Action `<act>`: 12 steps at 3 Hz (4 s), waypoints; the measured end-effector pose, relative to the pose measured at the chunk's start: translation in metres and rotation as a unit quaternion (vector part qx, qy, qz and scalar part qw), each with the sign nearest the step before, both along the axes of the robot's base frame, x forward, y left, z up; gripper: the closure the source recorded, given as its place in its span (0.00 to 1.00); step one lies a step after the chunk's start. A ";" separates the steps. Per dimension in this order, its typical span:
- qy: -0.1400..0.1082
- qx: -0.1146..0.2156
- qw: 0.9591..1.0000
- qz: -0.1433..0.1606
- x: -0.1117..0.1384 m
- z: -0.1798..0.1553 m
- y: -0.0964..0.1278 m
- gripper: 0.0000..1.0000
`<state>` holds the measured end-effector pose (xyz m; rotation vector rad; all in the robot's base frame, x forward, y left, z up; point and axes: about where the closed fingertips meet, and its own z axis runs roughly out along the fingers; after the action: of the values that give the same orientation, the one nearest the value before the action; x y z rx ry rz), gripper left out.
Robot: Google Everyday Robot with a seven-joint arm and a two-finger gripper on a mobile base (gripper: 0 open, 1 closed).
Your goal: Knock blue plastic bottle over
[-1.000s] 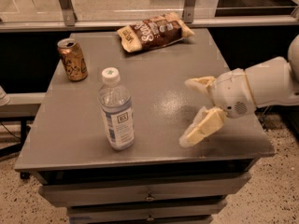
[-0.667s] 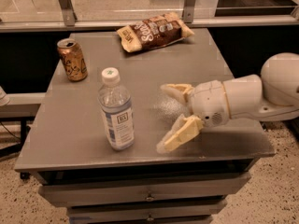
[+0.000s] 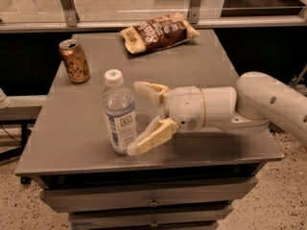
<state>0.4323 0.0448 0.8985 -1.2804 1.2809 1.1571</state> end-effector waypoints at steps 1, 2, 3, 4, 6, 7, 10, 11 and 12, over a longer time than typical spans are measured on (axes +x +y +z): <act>0.004 0.016 1.000 0.005 -0.006 -0.003 0.018 0.18; 0.005 0.016 1.000 0.003 -0.008 -0.006 0.022 0.40; -0.002 0.009 1.000 -0.005 -0.002 -0.003 0.015 0.64; -0.024 -0.012 1.000 -0.014 0.015 0.011 -0.002 0.87; -0.108 -0.151 0.982 -0.034 0.069 0.074 -0.059 1.00; -0.131 -0.272 0.953 -0.016 0.077 0.078 -0.078 1.00; -0.110 -0.573 0.812 -0.026 0.093 -0.010 -0.138 1.00; -0.072 -0.647 0.754 -0.084 0.115 -0.037 -0.177 0.82; -0.055 -0.697 0.700 -0.147 0.137 -0.041 -0.223 0.60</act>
Offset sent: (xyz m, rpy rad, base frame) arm -0.0076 0.0222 -0.0111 0.0361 0.0175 -0.0066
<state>0.5696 -0.1777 0.8578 -1.9516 2.2550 -0.4002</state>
